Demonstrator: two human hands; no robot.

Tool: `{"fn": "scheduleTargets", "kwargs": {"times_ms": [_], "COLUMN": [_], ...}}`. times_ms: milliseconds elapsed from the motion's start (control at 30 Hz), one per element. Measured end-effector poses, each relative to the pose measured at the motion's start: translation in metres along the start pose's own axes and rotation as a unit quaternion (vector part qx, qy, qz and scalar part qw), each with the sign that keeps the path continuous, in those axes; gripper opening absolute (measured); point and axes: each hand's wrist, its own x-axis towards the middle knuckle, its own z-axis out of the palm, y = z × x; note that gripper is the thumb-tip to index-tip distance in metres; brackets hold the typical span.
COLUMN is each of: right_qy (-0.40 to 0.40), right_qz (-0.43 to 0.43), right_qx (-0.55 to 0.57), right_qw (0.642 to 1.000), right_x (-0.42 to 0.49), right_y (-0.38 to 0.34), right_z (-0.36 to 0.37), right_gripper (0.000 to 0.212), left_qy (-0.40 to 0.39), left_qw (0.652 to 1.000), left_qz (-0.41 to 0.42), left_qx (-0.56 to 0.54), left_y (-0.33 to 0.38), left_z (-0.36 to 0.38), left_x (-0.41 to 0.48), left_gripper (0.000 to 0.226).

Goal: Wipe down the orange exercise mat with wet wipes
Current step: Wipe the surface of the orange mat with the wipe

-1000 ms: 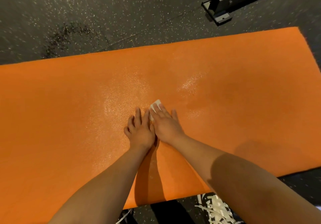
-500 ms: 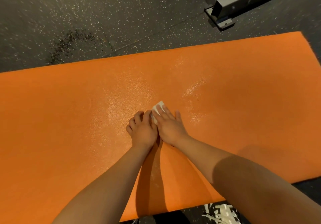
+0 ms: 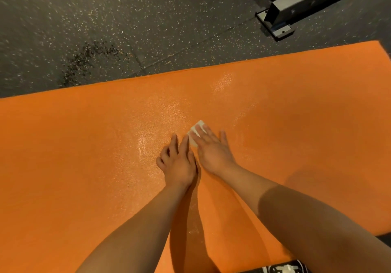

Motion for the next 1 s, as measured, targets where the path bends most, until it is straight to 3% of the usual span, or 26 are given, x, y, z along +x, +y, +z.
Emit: {"fn": "scheduleTargets", "kwargs": {"times_ms": [167, 233, 400, 467, 600, 667, 833, 1000], "right_qy": [0.052, 0.043, -0.020, -0.003, 0.066, 0.067, 0.040, 0.088], "right_qz": [0.189, 0.176, 0.015, 0.040, 0.169, 0.160, 0.018, 0.147], "right_qx": [0.061, 0.068, 0.033, 0.023, 0.079, 0.093, 0.049, 0.037], "right_qw": [0.979, 0.981, 0.999, 0.999, 0.980, 0.980, 0.998, 0.984], "right_x": [-0.006, -0.009, -0.014, -0.007, 0.009, 0.019, 0.040, 0.056], "right_y": [0.025, 0.015, -0.013, -0.004, 0.014, 0.004, -0.010, 0.016], "right_z": [-0.008, -0.002, 0.002, -0.004, -0.008, -0.006, -0.007, -0.019], "right_gripper": [0.059, 0.060, 0.055, 0.056, 0.058, 0.058, 0.053, 0.059], "left_qy": [-0.005, -0.006, -0.028, -0.029, -0.021, -0.020, -0.009, 0.020], "left_qw": [1.000, 1.000, 0.999, 0.998, 0.999, 0.998, 1.000, 0.999], "left_qz": [-0.007, -0.012, -0.032, -0.042, -0.033, -0.048, -0.022, -0.012], "left_qx": [0.011, 0.010, -0.019, -0.035, -0.027, -0.029, 0.004, 0.028], "left_y": [0.002, 0.005, 0.011, 0.015, 0.011, 0.009, 0.007, 0.003], "left_z": [-0.002, -0.001, -0.010, -0.018, -0.025, -0.024, -0.020, -0.012], "left_x": [0.001, 0.000, 0.004, 0.012, 0.033, 0.045, 0.067, 0.065], "left_gripper": [0.052, 0.052, 0.051, 0.049, 0.053, 0.056, 0.057, 0.057]}}
